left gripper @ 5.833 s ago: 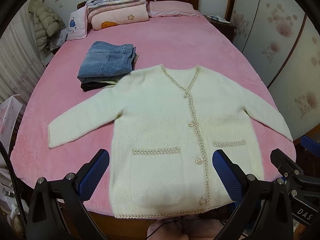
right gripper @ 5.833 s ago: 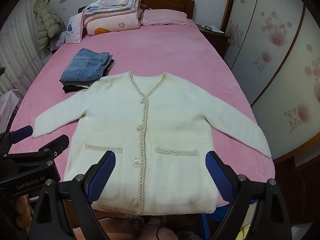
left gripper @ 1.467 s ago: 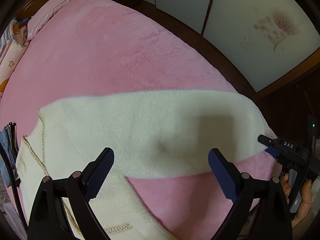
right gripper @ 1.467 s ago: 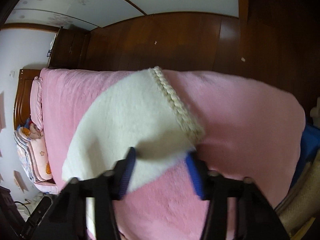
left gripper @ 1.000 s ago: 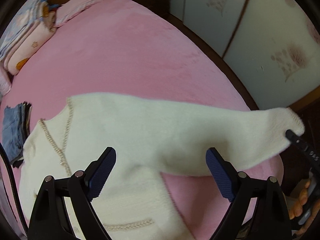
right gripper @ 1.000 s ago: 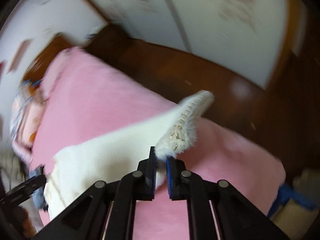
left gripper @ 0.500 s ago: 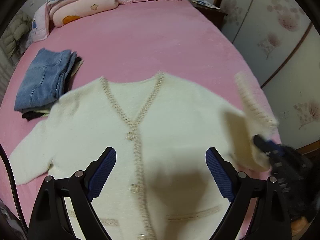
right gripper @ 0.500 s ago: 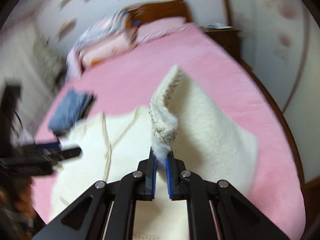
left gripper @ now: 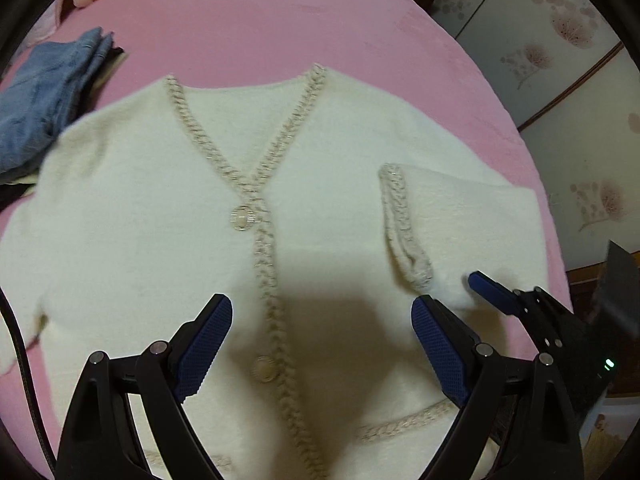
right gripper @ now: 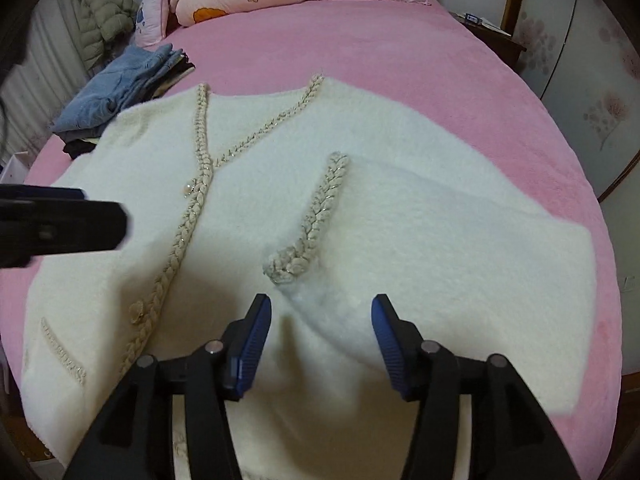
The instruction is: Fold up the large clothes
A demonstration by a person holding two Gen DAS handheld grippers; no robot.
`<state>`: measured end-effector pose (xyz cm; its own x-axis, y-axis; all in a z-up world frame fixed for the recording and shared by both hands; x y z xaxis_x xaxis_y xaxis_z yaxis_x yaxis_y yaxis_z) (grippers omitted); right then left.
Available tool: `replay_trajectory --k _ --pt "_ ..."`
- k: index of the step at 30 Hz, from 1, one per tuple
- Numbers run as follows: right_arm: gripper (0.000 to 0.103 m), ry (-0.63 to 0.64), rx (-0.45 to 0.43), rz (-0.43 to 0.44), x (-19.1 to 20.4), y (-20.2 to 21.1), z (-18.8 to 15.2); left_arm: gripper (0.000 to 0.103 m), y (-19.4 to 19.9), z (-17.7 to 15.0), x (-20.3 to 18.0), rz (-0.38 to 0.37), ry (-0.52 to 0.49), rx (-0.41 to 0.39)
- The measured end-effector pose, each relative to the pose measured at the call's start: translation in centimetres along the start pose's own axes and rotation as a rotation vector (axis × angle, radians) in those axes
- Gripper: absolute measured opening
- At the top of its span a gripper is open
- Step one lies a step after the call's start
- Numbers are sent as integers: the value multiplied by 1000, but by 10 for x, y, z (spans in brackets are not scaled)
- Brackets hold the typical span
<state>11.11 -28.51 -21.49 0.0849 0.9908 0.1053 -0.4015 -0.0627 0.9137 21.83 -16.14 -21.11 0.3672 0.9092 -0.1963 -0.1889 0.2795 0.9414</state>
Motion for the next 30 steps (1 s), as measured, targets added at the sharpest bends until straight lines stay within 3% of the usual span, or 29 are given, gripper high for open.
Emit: replay_trajectory --k 5,10,13,19,20,21,23,26,30 --pt "53 -99 -30 10 -31 33 -1 90 -18 14 -20 -98 -15 6" --pt "53 -219 -36 6 -70 49 -13 73 -51 25 -33 -238 18 56" --pt "53 -250 -16 -8 -85 47 -24 72 -73 27 -38 -239 39 98" --pt "52 -275 23 -11 -103 43 -38 43 -99 33 -48 -289 76 151" --pt "52 -279 27 -7 -105 42 -39 33 -101 35 -52 -292 74 157" --pt "52 -282 30 -7 -107 42 -40 21 -103 35 -56 -275 64 166" --pt "52 -284 41 -8 -110 41 -43 14 -105 39 -66 -248 35 177" --pt "52 -302 66 -8 -116 38 -46 12 -86 49 -82 -221 -7 138" --pt "52 -341 80 -5 -126 35 -49 12 -26 79 -100 -207 -37 -22"
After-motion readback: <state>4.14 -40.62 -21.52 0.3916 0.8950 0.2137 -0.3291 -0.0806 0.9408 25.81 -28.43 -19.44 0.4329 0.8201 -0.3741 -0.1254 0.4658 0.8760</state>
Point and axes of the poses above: each gripper's, at about its wrist camera, not at the fingertips, and y roughly against the way its jaws point, x to its left, z to its top, the point moved 1 cm from there along -y, roughly the way its jaws point, and after that the axes turned 9 degrees about -y, right-handed, at the moved point
